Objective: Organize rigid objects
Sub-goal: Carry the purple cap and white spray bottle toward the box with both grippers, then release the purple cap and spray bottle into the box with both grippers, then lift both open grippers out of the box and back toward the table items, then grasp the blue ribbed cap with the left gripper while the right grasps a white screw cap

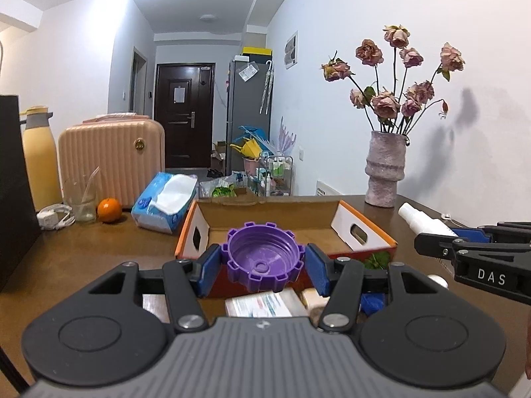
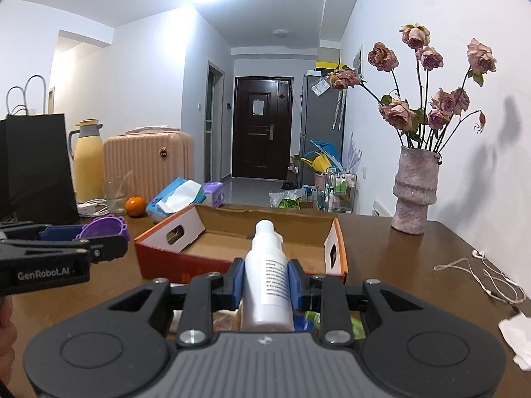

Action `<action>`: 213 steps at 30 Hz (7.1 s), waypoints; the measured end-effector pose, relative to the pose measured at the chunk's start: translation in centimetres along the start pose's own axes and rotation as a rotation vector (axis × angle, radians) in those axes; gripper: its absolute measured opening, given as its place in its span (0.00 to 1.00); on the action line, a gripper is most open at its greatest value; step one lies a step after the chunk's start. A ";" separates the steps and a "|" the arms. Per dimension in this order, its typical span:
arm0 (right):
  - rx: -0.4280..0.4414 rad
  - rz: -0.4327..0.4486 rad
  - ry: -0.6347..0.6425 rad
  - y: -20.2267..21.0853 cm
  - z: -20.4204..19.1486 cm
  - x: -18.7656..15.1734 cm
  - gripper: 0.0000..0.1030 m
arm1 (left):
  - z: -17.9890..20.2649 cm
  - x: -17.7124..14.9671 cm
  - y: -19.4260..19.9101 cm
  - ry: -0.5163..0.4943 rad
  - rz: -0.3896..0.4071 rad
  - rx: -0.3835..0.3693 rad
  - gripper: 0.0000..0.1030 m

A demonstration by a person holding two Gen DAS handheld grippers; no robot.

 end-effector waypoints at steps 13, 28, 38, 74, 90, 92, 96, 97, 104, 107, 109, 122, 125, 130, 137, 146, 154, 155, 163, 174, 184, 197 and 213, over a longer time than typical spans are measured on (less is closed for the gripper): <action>0.056 -0.033 -0.017 -11.4 4.7 3.1 0.26 | 0.0 4.8 -9.1 -0.029 0.005 -0.031 0.55; 0.220 -0.237 -0.063 -26.6 8.8 4.5 0.26 | -2.8 7.9 -25.5 0.023 -0.311 -0.017 0.55; 0.229 -0.499 0.075 -35.2 8.9 3.1 0.26 | -4.7 6.6 -35.4 -0.106 -0.591 0.074 0.55; 0.231 -0.556 0.184 -34.2 7.6 9.1 0.42 | -3.3 10.9 -30.9 -0.150 -0.637 0.116 0.86; 0.168 -0.389 0.217 -19.7 6.3 18.0 0.43 | -1.0 17.5 -15.6 -0.177 -0.419 0.080 0.96; 0.166 -0.368 0.223 -17.4 5.7 18.8 0.43 | -0.7 17.9 -13.5 -0.185 -0.390 0.075 0.97; 0.157 -0.316 0.229 -13.2 4.5 20.3 0.44 | -0.3 18.6 -9.1 -0.181 -0.318 0.061 0.99; 0.157 -0.299 0.222 -12.1 4.2 20.6 0.45 | -0.2 18.8 -8.0 -0.172 -0.296 0.057 0.99; 0.169 -0.175 0.169 -5.1 2.4 20.5 0.51 | -0.6 17.7 -1.4 -0.126 -0.167 0.055 1.00; 0.166 -0.122 0.142 -2.3 2.0 19.6 0.57 | -0.9 16.3 1.3 -0.130 -0.105 0.053 1.00; 0.159 -0.077 0.120 -0.5 2.0 18.8 0.58 | -1.2 15.0 2.9 -0.134 -0.064 0.045 1.00; 0.126 0.085 0.043 8.0 -0.4 10.9 0.72 | -3.0 7.1 11.4 -0.041 0.026 0.006 1.00; 0.127 0.111 0.013 10.0 -0.5 9.3 0.80 | -2.6 5.3 14.0 -0.061 0.071 -0.040 1.00; 0.115 0.130 -0.034 12.7 -0.9 5.0 0.83 | -1.4 0.9 16.9 -0.134 0.146 -0.080 1.00; 0.015 0.082 0.011 15.1 -2.9 -1.2 0.88 | -0.3 -3.2 18.1 -0.142 0.171 -0.072 1.00; 0.034 -0.050 -0.013 13.6 -3.9 -6.1 0.88 | -1.1 -7.1 13.6 -0.130 -0.025 -0.052 1.00; 0.040 -0.121 -0.029 9.6 -3.1 -7.2 0.88 | -2.1 -7.9 9.9 -0.110 -0.101 -0.014 1.00; 0.042 -0.125 -0.033 9.0 -2.9 -7.3 0.88 | -2.0 -7.9 9.5 -0.110 -0.108 -0.011 1.00; 0.064 -0.184 -0.028 4.0 -2.0 -7.8 0.85 | -1.2 -7.6 3.5 -0.114 -0.175 0.014 1.00; 0.100 -0.231 -0.021 -3.1 -1.3 -8.1 0.76 | -0.1 -7.1 -5.2 -0.073 -0.231 0.060 1.00; 0.114 -0.239 -0.026 -6.3 -0.4 -8.3 0.70 | 0.4 -6.9 -9.5 -0.050 -0.266 0.119 1.00; 0.100 -0.251 -0.087 -7.3 1.9 -8.9 0.54 | 5.7 -5.5 -9.8 -0.188 -0.162 0.031 1.00; -0.108 -0.286 -0.144 -5.7 8.4 -11.0 0.54 | 13.0 -7.9 -13.2 -0.221 -0.320 -0.203 0.86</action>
Point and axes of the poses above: each gripper's, at about its wrist camera, not at the fingertips, and y roughly against the way its jaws point, z to its right, x to its top, the point moved 1 cm from there along -y, roughly the way its jaws point, and after that the axes turned 11 degrees about y, right-handed, at the moved point
